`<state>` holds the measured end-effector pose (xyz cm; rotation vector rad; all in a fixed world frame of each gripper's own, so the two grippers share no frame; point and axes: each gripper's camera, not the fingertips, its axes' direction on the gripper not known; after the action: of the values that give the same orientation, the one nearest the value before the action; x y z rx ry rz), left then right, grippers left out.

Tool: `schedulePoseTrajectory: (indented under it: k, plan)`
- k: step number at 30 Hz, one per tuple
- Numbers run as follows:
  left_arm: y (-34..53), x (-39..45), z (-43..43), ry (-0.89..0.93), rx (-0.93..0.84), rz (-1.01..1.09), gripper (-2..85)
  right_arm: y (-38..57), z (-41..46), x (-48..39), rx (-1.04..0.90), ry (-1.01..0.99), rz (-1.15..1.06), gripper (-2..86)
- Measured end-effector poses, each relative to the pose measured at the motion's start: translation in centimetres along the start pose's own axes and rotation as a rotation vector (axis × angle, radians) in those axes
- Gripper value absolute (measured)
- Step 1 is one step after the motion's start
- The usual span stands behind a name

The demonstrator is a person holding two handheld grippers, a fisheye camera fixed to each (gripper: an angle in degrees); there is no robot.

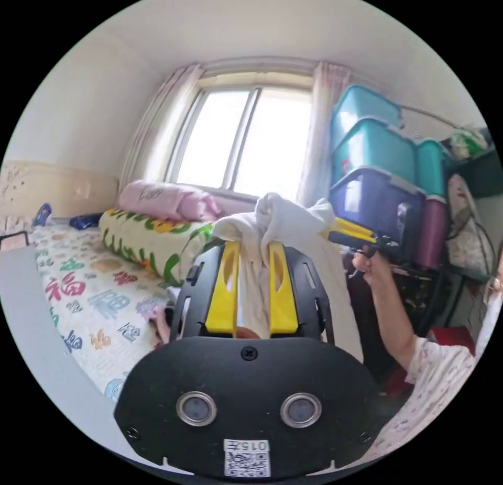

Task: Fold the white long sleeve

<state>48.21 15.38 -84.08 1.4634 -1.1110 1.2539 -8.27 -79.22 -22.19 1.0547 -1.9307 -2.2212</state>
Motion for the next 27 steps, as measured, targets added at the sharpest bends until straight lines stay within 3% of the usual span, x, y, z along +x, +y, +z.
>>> schedulePoseTrajectory:
  k: [2, 4, 8, 12, 16, 17, 19, 23, 27]
  plan:
    - [0.6, -4.7, 7.3, -0.255, -0.137, -0.054, 13.7, 0.0, 7.7, -0.1, -0.171, 0.08, 0.014, 10.6]
    - [1.3, -6.9, 10.4, -0.415, -0.196, -0.075, 14.3, 0.6, 11.1, -0.6, -0.205, 0.178, 0.039, 9.0]
    - [1.2, -6.3, 13.9, -0.355, -0.183, -0.011, 13.7, 2.0, 14.8, -1.9, -0.116, 0.106, 0.12, 1.5]
    - [-0.9, -4.4, 19.5, -0.337, -0.234, 0.052, 13.3, 1.9, 19.2, -2.6, -0.197, 0.018, 0.205, -0.5]
    - [-0.8, -5.0, 28.4, -0.392, -0.401, 0.048, 12.2, 3.8, 25.9, -6.7, -0.407, -0.059, 0.15, -0.8]
    - [0.4, -5.7, 31.2, -0.424, -0.487, 0.052, 12.0, 4.7, 28.2, -8.5, -0.5, -0.018, 0.109, -0.7]
    - [3.2, -6.5, 34.3, -0.426, -0.59, 0.07, 12.0, 4.9, 28.9, -11.5, -0.51, 0.107, 0.002, -0.6]
    - [4.3, -6.2, 32.2, -0.365, -0.472, -0.007, 12.1, 4.6, 29.7, -14.7, -0.52, 0.212, -0.097, -0.6]
    - [1.9, -4.0, 30.0, -0.329, -0.551, -0.066, 13.3, 4.6, 29.0, -14.9, -0.498, 0.211, -0.071, -0.8]
